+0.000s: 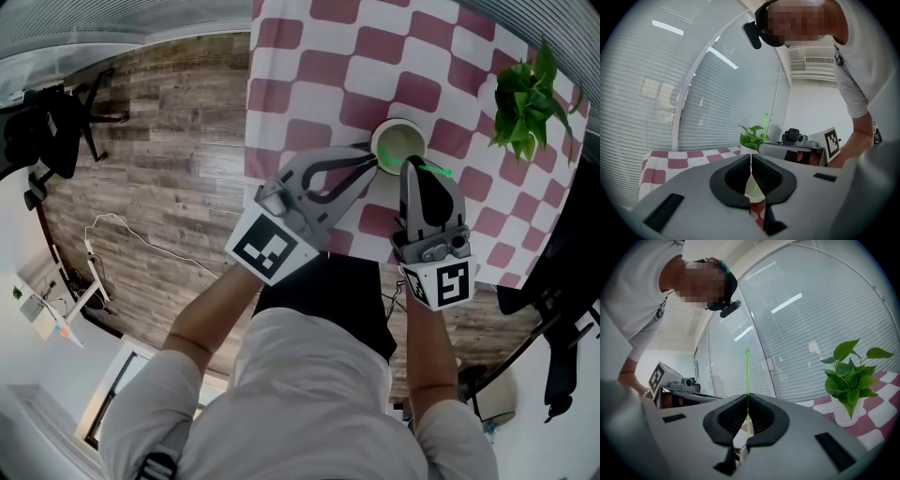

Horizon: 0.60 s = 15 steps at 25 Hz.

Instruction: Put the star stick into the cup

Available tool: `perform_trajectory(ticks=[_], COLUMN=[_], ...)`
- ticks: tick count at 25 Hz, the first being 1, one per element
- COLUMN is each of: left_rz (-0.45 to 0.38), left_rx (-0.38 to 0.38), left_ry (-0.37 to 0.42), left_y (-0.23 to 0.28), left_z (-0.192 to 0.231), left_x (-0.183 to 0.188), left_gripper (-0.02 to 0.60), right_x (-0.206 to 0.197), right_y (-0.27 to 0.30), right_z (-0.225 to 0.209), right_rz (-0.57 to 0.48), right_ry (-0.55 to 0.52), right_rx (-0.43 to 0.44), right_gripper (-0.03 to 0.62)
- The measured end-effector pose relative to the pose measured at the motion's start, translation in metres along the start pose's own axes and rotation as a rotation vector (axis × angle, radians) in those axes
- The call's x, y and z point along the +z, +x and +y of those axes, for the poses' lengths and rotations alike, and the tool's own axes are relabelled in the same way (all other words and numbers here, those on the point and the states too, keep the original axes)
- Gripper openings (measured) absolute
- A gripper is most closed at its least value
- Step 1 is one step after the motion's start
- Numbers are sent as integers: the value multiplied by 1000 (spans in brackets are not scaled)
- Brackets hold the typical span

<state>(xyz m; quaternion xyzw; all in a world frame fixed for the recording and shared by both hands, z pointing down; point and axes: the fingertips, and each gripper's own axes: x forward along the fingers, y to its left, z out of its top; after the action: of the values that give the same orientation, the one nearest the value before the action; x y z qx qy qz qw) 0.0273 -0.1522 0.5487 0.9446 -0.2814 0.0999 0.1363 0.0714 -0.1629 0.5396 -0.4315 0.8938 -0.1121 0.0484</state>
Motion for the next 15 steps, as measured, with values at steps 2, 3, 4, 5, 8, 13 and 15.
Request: perform_trajectory(ticks=[2,3,4,5,8,13,15], left_rz=[-2,-2,-2,-2,4,6,7], left_rx=[0,1,2,2,1,0,-1], left_ry=[-1,-2,-3,-5,-5,-2,0], left_y=[0,1,1,1,0,1,2], left_z=[0,0,0,1,1,1,2], left_x=[0,-1,-1,-1,-4,-4,-4], left_gripper=[40,40,40,40,40,40,40], right_x=[-2,-3,-3,-4,-4,-4,-4], right_y=[0,0,-1,-1,-1,-1,-1], right_z=[-1,-2,-2,-3,-3,-7,-7], right_rz=[3,4,5,5,5,8,11], right_ry=[0,0,-2,-4,-9,-19,-31], right_rx=[-1,-3,-5,-6,-7,-19,-22], right_gripper=[32,32,32,32,32,32,32])
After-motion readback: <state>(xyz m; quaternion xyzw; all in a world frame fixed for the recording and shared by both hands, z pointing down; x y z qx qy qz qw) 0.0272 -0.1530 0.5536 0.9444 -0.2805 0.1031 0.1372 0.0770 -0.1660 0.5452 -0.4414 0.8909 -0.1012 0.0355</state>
